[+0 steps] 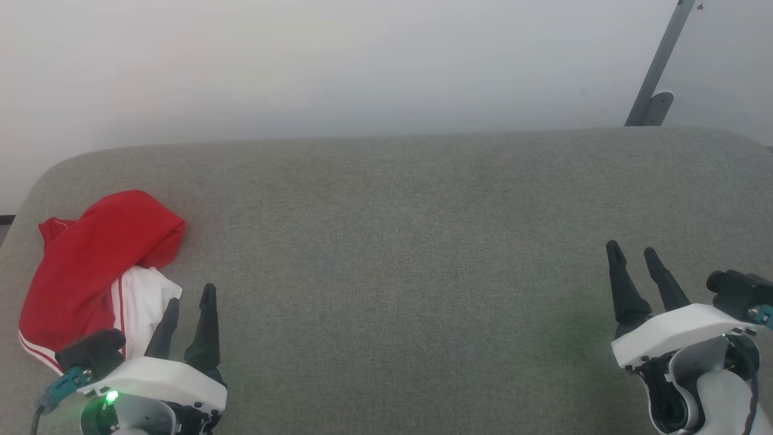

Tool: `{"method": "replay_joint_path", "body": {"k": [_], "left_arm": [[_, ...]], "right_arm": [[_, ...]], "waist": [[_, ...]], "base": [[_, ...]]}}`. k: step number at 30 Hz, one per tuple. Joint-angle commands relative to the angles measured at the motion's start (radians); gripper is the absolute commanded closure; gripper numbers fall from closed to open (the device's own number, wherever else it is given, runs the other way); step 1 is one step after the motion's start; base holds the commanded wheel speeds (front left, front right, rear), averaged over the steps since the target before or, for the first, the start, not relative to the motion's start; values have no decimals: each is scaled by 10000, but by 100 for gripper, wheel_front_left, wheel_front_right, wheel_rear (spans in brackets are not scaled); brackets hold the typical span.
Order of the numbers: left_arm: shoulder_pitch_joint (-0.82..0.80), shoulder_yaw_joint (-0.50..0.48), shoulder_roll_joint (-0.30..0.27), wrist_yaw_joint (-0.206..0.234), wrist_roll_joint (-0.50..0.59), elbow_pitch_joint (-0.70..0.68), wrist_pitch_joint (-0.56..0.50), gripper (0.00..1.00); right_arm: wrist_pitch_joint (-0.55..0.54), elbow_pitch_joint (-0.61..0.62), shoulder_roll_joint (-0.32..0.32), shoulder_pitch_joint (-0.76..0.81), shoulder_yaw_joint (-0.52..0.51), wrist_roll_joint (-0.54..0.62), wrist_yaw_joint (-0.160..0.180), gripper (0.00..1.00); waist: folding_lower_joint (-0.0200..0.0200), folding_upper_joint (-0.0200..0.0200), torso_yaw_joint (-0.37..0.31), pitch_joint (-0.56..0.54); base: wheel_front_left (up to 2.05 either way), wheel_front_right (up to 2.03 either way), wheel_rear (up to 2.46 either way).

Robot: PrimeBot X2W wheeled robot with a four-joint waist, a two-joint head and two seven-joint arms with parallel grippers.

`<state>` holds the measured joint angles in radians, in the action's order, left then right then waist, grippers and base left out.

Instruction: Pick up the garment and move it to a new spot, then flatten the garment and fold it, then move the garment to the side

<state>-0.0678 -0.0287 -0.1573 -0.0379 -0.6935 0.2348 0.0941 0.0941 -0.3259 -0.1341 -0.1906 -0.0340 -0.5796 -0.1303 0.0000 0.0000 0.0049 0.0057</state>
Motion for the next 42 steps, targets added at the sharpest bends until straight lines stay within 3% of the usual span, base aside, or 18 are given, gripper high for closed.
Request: {"method": "replay_joint_path", "body": {"k": [1, 22, 42], "left_arm": [[-201, 31, -115, 65, 268, -102, 103, 0], [-19, 328, -429, 290, 2473, -145, 708, 0], [67, 140, -364, -21, 3975, 129, 1148, 0]], "right_arm": [[101, 86, -71, -249, 25, 250, -3, 0], [708, -243, -94, -505, -112, 3051, -4, 0], [1154, -396, 72, -499, -402, 4166, -6, 0]], "waist": [[0, 0, 0, -1], [0, 0, -19, -16], [0, 0, -27, -57]], "base": [[0, 0, 0], [0, 0, 0], [0, 0, 0]]}}
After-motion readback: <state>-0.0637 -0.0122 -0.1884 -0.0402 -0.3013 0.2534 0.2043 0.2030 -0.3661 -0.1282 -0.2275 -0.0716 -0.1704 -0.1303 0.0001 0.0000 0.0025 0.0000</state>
